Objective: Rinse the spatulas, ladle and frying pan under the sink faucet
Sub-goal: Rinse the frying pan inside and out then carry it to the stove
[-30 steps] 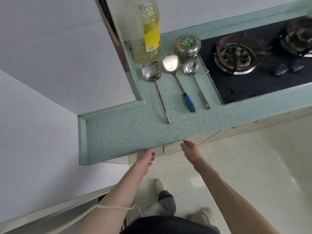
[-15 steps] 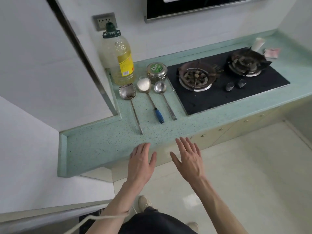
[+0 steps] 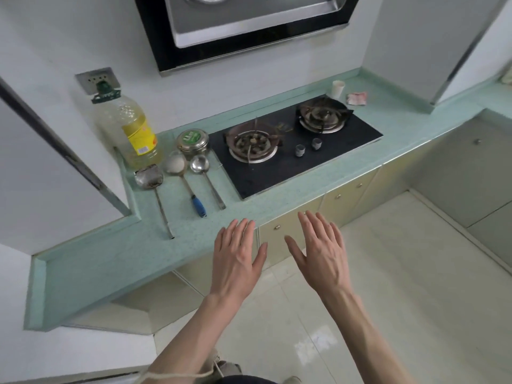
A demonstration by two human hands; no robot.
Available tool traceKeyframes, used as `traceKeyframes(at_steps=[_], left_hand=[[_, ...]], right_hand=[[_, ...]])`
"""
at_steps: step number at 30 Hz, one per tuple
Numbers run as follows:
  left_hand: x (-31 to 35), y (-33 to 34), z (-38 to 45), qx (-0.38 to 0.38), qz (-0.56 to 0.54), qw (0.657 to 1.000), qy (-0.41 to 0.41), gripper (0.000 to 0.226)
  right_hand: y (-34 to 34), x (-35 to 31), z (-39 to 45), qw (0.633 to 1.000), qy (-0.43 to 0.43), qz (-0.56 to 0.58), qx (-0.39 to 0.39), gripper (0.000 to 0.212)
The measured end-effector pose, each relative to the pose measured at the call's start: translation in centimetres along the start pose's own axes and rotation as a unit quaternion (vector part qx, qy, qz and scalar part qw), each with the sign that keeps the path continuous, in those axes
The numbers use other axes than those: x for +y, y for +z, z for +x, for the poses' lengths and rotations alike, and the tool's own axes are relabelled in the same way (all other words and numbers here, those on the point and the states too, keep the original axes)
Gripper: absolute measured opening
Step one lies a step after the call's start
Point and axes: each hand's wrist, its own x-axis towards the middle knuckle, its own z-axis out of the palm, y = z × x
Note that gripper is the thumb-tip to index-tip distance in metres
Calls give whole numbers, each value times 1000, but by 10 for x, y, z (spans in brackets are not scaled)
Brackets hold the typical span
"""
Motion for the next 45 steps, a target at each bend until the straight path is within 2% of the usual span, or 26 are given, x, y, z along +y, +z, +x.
traceKeyframes(at_steps=[9, 18, 27, 37, 42, 45], left_hand=[[91, 26, 31, -21, 0, 1000, 18, 56], [130, 96, 101, -11, -14, 1000, 6, 51], [146, 164, 184, 0, -38, 999, -24, 44], [159, 217, 226, -27, -5, 997, -66, 44], [183, 245, 239, -30, 10, 990, -140, 49], [207, 258, 248, -18, 25, 979, -200, 48]], right_hand=[[-16, 72, 1, 998, 60, 1, 16, 67], [-3, 148, 51, 996, 85, -26, -6, 68], [14, 215, 146, 995, 83, -39, -42, 69], [56, 266, 203, 990, 84, -8, -111, 75], [75, 303, 229, 983, 53, 15, -175, 74], [84, 332, 253, 967, 47, 73, -239, 68]])
